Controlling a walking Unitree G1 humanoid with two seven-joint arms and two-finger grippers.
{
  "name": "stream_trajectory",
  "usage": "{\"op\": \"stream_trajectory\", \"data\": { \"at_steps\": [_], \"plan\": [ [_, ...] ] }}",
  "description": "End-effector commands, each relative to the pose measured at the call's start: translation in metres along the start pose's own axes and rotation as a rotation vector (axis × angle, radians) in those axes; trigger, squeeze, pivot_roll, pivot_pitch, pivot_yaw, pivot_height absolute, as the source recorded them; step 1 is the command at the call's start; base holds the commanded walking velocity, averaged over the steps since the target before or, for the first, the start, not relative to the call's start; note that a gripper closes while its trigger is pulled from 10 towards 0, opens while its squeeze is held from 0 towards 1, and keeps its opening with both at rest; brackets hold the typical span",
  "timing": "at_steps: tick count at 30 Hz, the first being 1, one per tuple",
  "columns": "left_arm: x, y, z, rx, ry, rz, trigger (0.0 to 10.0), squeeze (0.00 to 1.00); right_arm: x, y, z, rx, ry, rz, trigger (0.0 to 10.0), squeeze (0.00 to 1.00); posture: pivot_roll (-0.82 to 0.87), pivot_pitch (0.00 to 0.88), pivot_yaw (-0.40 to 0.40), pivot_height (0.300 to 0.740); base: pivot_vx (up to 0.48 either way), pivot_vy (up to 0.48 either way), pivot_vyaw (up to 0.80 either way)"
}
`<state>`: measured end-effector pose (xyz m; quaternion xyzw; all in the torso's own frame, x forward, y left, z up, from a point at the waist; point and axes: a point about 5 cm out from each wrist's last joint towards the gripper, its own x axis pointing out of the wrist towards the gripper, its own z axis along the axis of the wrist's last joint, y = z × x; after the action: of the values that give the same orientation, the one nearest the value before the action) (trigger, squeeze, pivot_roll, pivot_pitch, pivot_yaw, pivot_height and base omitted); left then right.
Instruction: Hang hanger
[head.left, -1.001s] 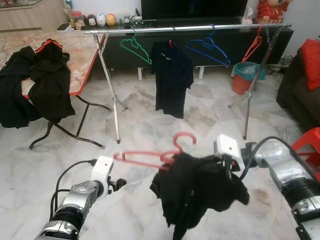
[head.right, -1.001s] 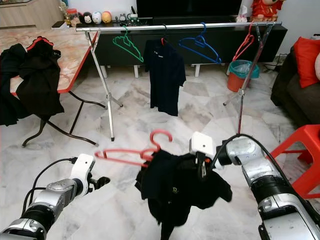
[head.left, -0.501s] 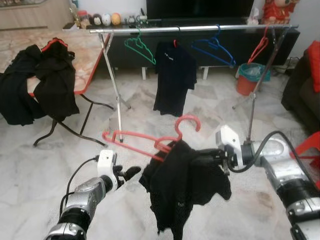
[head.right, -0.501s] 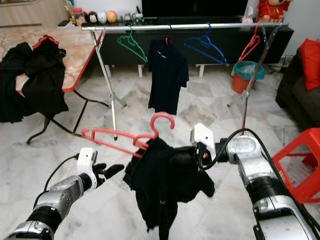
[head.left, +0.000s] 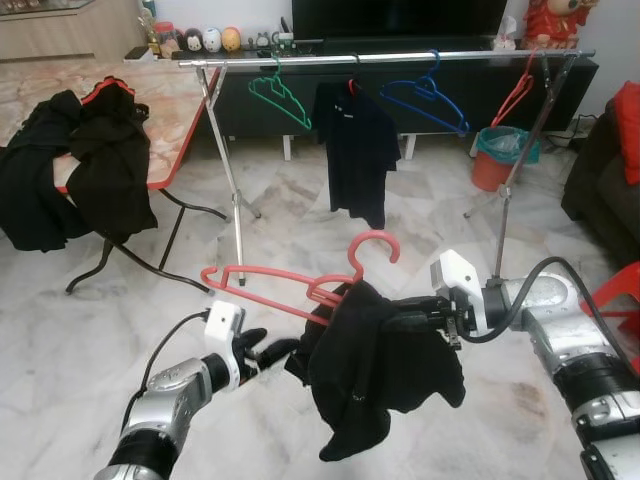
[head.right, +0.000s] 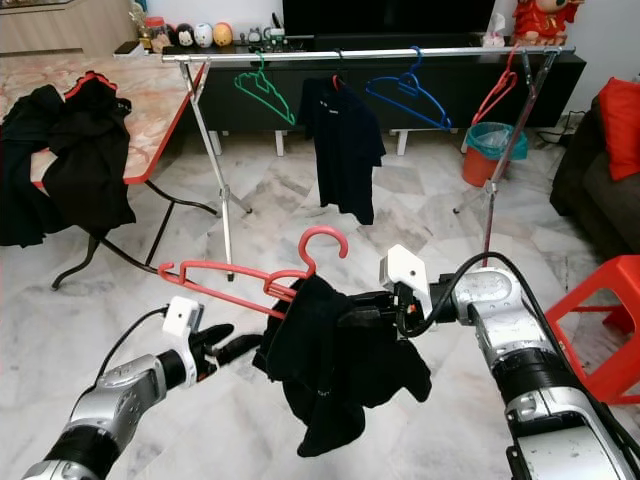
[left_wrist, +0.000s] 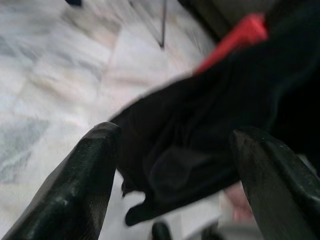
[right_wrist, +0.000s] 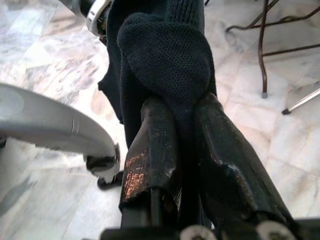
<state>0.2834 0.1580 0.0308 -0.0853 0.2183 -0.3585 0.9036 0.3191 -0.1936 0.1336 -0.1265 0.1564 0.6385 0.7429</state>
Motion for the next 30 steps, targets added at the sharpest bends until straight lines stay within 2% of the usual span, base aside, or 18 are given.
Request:
{"op": "stream_trajectory", "data": {
  "at_steps": [1,6,8,13,24,30],
  "plan": [
    [-0.005,0.001,0.0,0.076,0.028,-0.018,10.0,0.0,-0.002,-0.004,0.011,-0.038,0.001,0.009,0.0,0.0,-0.03,0.005,-0.005,0.74,0.0,0.0,0.0],
    [-0.01,0.002,-0.003,0.207,0.083,-0.032,10.0,0.0,-0.001,-0.005,0.011,-0.04,0.017,0.019,0.0,0.0,-0.03,0.004,-0.009,0.74,0.0,0.0,0.0],
    [-0.01,0.001,-0.002,0.206,0.078,-0.038,10.0,0.0,-0.001,-0.005,0.011,-0.04,0.018,0.021,0.0,0.0,-0.03,0.004,-0.009,0.74,0.0,0.0,0.0],
    [-0.01,0.0,0.004,0.276,0.052,-0.035,10.0,0.0,0.001,-0.005,0.011,-0.041,0.023,0.036,0.0,0.0,-0.03,0.004,-0.011,0.74,0.0,0.0,0.0],
    [-0.007,-0.018,0.002,0.26,0.039,-0.203,10.0,0.0,0.006,-0.007,0.014,-0.053,0.034,0.043,0.0,0.0,-0.03,0.005,-0.011,0.74,0.0,0.0,0.0],
    [-0.002,-0.016,0.005,0.26,0.03,-0.165,10.0,0.0,0.011,-0.008,0.018,-0.069,0.037,0.051,0.0,0.0,-0.03,0.006,-0.011,0.74,0.0,0.0,0.0]
  ]
}}
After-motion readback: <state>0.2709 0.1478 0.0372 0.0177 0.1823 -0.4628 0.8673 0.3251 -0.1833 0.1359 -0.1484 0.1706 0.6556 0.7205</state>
